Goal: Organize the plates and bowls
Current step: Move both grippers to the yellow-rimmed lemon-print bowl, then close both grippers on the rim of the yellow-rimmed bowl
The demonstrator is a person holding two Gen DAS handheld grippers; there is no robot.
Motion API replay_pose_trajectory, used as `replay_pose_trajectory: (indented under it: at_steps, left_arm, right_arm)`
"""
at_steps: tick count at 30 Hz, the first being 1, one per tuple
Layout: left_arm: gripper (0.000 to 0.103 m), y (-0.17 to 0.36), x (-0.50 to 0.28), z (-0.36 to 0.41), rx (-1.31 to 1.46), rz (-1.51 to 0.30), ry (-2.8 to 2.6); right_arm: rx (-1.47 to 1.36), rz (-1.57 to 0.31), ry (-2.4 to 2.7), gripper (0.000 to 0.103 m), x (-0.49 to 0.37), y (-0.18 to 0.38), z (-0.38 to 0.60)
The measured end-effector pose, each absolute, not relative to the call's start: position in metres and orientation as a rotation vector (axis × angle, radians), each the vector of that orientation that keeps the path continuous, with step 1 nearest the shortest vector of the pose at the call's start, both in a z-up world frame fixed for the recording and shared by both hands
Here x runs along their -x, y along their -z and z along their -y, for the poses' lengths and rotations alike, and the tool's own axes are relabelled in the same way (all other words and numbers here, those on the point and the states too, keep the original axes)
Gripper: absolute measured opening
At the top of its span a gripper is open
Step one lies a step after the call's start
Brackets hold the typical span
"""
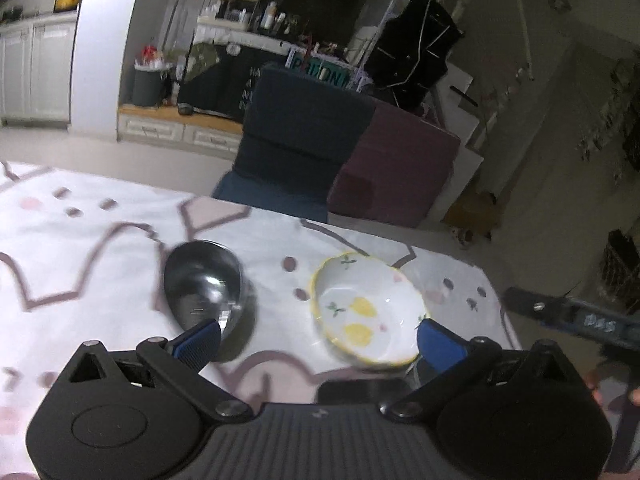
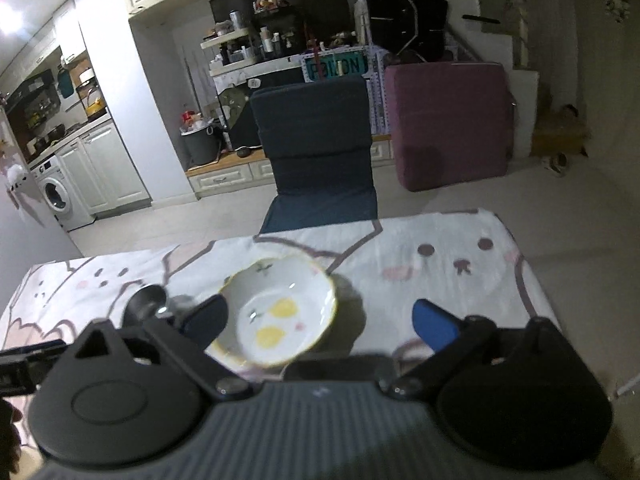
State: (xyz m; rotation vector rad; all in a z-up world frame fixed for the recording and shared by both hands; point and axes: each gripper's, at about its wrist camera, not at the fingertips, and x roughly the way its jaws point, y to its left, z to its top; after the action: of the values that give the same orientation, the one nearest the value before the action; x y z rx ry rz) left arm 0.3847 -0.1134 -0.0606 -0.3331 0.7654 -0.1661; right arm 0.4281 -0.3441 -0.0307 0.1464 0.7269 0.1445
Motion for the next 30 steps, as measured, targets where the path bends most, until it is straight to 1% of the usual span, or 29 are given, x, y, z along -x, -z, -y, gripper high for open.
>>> replay_pose_trajectory:
  at_steps: [1,3,4,5,6,7,9,10,12,13,14,15,16,17,19,20,21,23,26,28,30]
  left_arm:
    - [0.098,0.066,-0.393,0.118,0.338,-0.774,0.168]
    - [0.089,0.078,-0.409,0.125,0.343,-0.803,0.165]
    - [0.087,0.085,-0.416,0.127,0.346,-0.819,0.162]
    - [0.081,0.093,-0.425,0.13,0.351,-0.842,0.159]
    - [0.077,0.1,-0.431,0.132,0.357,-0.862,0.158]
    - [0.076,0.105,-0.437,0.133,0.364,-0.875,0.157]
    - [0.072,0.117,-0.448,0.134,0.371,-0.895,0.151]
    - [0.07,0.122,-0.453,0.135,0.371,-0.903,0.148]
    - [0.06,0.13,-0.461,0.136,0.372,-0.922,0.149]
    - [0.058,0.133,-0.464,0.136,0.374,-0.93,0.152]
    - [0.054,0.136,-0.467,0.136,0.378,-0.937,0.154]
    - [0.05,0.138,-0.469,0.137,0.382,-0.943,0.153]
    - [0.047,0.14,-0.472,0.138,0.384,-0.947,0.154]
    - [0.045,0.142,-0.475,0.139,0.387,-0.949,0.155]
    - [0.044,0.144,-0.479,0.139,0.382,-0.949,0.15]
    - [0.04,0.144,-0.48,0.14,0.377,-0.948,0.15]
    - [0.033,0.144,-0.482,0.14,0.37,-0.95,0.148]
    - [0.021,0.146,-0.486,0.141,0.36,-0.956,0.141]
    - [0.02,0.148,-0.489,0.141,0.358,-0.963,0.15]
    - [0.014,0.148,-0.49,0.143,0.35,-0.965,0.162]
    - [0.012,0.147,-0.492,0.146,0.342,-0.974,0.161]
  right_arm:
    - [-0.146,-0.731,-0.154,0.092,-0.438,0.037,0.347]
    - [-0.149,-0.746,-0.166,0.086,-0.457,0.047,0.349]
    - [-0.152,-0.757,-0.174,0.083,-0.469,0.053,0.351]
    - [-0.157,-0.77,-0.182,0.08,-0.479,0.06,0.354]
    - [-0.162,-0.784,-0.193,0.075,-0.488,0.066,0.355]
    - [-0.171,-0.804,-0.203,0.071,-0.497,0.073,0.356]
    - [-0.197,-0.841,-0.225,0.065,-0.515,0.086,0.353]
    - [-0.206,-0.859,-0.232,0.064,-0.522,0.092,0.353]
    - [-0.2,-0.886,-0.236,0.061,-0.529,0.101,0.348]
    - [-0.189,-0.894,-0.235,0.059,-0.535,0.105,0.346]
    - [-0.174,-0.904,-0.233,0.058,-0.54,0.111,0.345]
    - [-0.162,-0.915,-0.227,0.055,-0.544,0.114,0.344]
    - [-0.152,-0.924,-0.222,0.049,-0.548,0.116,0.342]
    - [-0.148,-0.933,-0.222,0.046,-0.552,0.119,0.341]
    - [-0.152,-0.955,-0.244,0.033,-0.555,0.12,0.339]
    - [-0.152,-0.972,-0.257,0.03,-0.558,0.122,0.337]
    - [-0.146,-0.986,-0.263,0.025,-0.562,0.125,0.336]
    - [-0.121,-1.004,-0.269,0.023,-0.568,0.129,0.331]
    - [-0.112,-1.026,-0.279,0.021,-0.574,0.136,0.326]
    - [-0.115,-1.04,-0.291,0.013,-0.575,0.141,0.324]
    - [-0.133,-1.039,-0.288,0.013,-0.574,0.144,0.322]
